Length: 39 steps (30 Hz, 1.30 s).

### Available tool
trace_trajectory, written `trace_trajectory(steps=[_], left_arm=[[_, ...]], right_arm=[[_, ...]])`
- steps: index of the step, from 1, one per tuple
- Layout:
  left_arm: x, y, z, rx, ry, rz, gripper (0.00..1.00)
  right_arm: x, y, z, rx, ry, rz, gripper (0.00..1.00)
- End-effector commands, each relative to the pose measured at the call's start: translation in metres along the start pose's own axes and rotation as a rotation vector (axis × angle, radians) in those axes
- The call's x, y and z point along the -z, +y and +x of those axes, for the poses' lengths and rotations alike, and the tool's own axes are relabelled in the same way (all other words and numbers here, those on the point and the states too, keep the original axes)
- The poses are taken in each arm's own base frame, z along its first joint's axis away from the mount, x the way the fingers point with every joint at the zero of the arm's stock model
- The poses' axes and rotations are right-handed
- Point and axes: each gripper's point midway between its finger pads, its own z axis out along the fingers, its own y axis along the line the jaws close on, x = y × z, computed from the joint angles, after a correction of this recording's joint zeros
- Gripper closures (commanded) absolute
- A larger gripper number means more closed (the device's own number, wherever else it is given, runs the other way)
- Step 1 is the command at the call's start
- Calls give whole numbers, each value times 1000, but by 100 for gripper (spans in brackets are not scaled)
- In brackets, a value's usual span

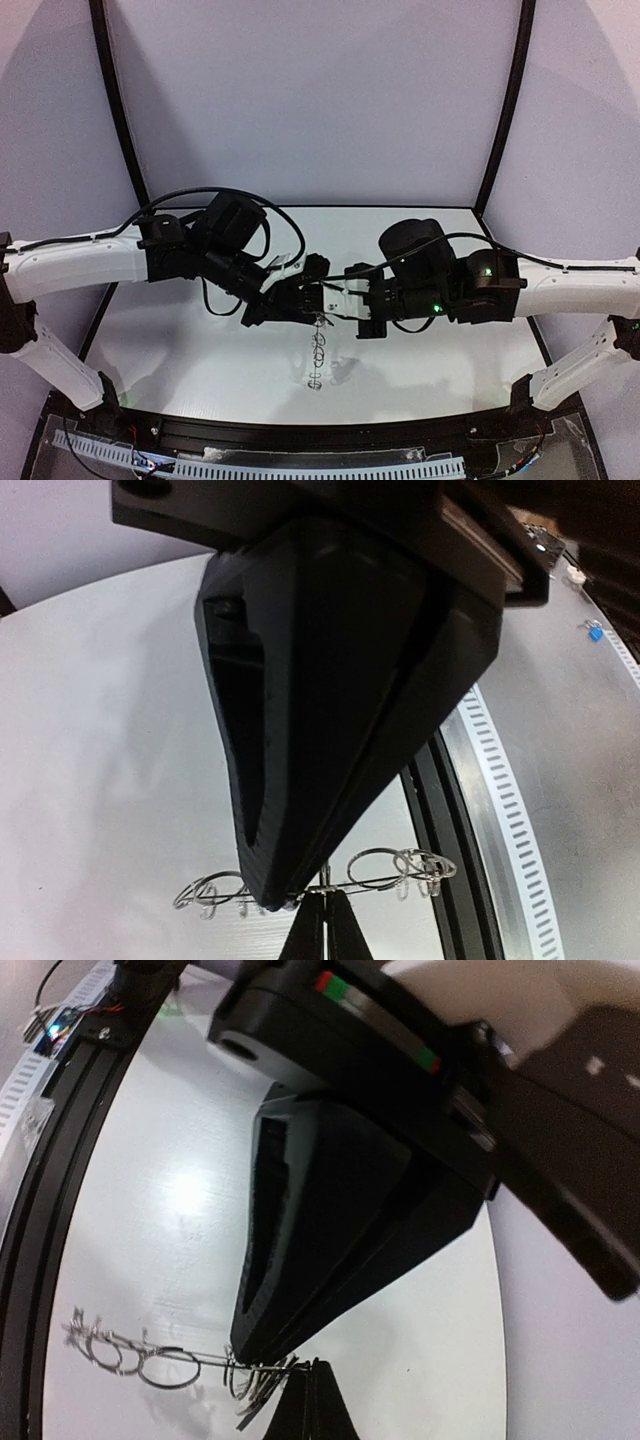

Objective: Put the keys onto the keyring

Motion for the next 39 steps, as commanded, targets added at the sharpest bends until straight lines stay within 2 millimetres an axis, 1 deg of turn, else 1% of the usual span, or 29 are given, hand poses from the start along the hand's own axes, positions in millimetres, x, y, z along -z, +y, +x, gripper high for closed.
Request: trace_trajectory(steps=[1,3,4,6,7,8,9,10,12,17,21,25,28,34,39], left_arm=[[17,-3,-44,-113,-175,-60,93],[20,3,-42,-98,-169,-107,88],[21,5,-42,-88,-168,-126,76],[25,10,-41,-74,-170,-167,41],[27,12,-40,-69,-173,-191,26],[29,16,-39,-63,-172,-223,14],[34,19,-38,-59,-176,-256,7],[39,21,-38,-55,-184,-287,3],[49,29,-38,-44,-192,-366,1],[75,49,-32,-5,-187,-560,1],[84,54,-25,37,-169,-619,1],[84,57,-16,77,-146,-641,2],[83,59,-12,102,-135,-648,6],[82,69,-7,120,-139,-703,10],[74,69,-8,122,-132,-672,17]], right_arm=[[12,-42,-38,-80,-172,200,100],[15,-44,-38,-86,-179,216,100],[15,-44,-37,-86,-173,218,100],[13,-44,-33,-86,-156,221,100],[13,-44,-31,-86,-147,224,100],[12,-45,-30,-87,-138,230,100],[12,-46,-29,-90,-130,234,100],[12,-47,-28,-92,-121,238,100],[11,-49,-26,-104,-107,243,100],[9,-51,-23,-140,-71,245,100],[7,-54,-19,-176,-39,249,100],[8,-54,-20,-213,-30,234,100],[9,-56,-20,-235,-23,233,100],[11,-54,-22,-249,-39,225,100],[12,-57,-25,-262,-45,229,100]])
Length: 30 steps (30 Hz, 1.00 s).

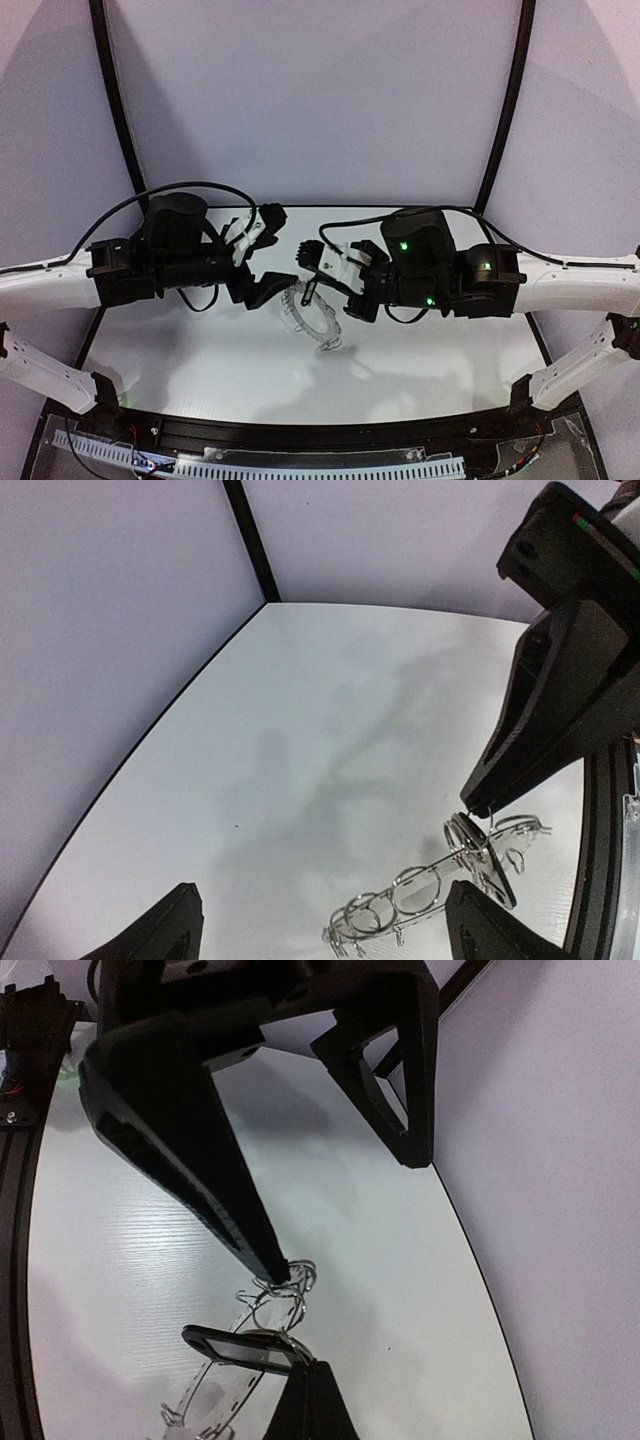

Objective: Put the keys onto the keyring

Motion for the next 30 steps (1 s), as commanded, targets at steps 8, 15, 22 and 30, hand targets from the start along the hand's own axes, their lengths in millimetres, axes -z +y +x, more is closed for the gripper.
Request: trace_trajectory(steps=[8,15,22,30], left_arm=[[-8,-22,-1,-12,-11,62,19],[-10,-17,0,-21,4,-4,27],[-17,-16,5,-52,35,-34,44],[-15,-22,-2,-41,-8,1,46]], right_arm=[[2,-16,-25,-59,-47,47,100],[3,-17,-30,-81,-63,41,100],[6,-17,-33,-92,-83,36,100],[5,-15,-35,-93,-88,27,100]])
